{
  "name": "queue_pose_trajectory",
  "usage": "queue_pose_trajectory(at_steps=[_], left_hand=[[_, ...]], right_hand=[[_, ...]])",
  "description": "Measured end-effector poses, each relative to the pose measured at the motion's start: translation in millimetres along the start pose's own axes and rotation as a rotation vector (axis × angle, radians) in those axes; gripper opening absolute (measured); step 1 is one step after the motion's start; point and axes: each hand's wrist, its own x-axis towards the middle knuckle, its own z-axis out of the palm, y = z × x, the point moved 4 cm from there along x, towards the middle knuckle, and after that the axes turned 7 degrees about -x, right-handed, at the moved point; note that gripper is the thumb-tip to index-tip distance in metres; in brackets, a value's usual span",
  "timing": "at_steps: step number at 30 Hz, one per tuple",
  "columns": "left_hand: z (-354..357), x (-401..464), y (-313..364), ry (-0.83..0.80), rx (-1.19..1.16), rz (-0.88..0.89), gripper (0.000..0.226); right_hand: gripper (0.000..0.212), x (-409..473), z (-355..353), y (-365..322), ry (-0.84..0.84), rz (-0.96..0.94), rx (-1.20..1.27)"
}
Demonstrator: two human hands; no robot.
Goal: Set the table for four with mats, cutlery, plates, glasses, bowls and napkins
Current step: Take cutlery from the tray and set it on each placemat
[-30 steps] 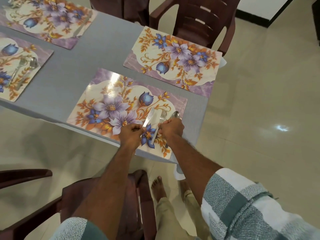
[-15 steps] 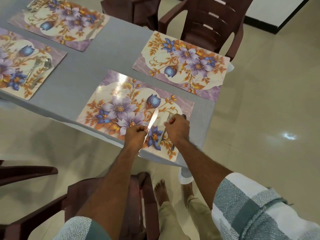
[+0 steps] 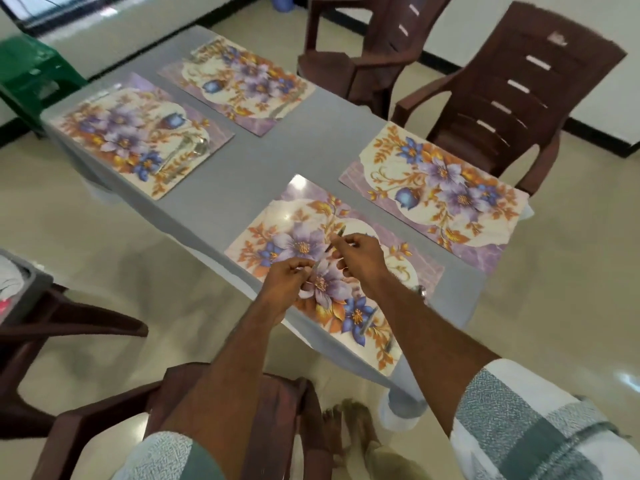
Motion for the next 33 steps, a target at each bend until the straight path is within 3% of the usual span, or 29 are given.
queue_pose_trajectory(at_steps=[3, 7, 11, 18, 25, 33], left_hand=[[-22, 11, 5, 0.071, 0.101, 0.094, 0.032], [-46, 25, 11, 0.202, 0.216, 0.133, 0.033], [-72, 41, 15, 0.34, 0.25, 0.125, 0.025], [-107, 62, 20, 0.525, 0.347, 0.058, 0.024], [-101, 86, 15, 0.452, 0.441, 0.02, 0.029], [-98, 94, 10, 0.473, 0.64, 0.021, 0.018]], right_hand=[[0.025, 14, 20, -8, -0.062, 0.046, 0.072], [0.004, 37, 40, -19, -0.158, 0.082, 0.169], [0.022, 62, 51, -35, -0.233, 0.054, 0.175], [0.021, 133, 69, -52, -0.185, 0.048, 0.081], [0.017, 162, 87, -51, -0.154, 0.037, -0.046], [0.008, 172, 102, -52, -0.066, -0.07, -0.26]])
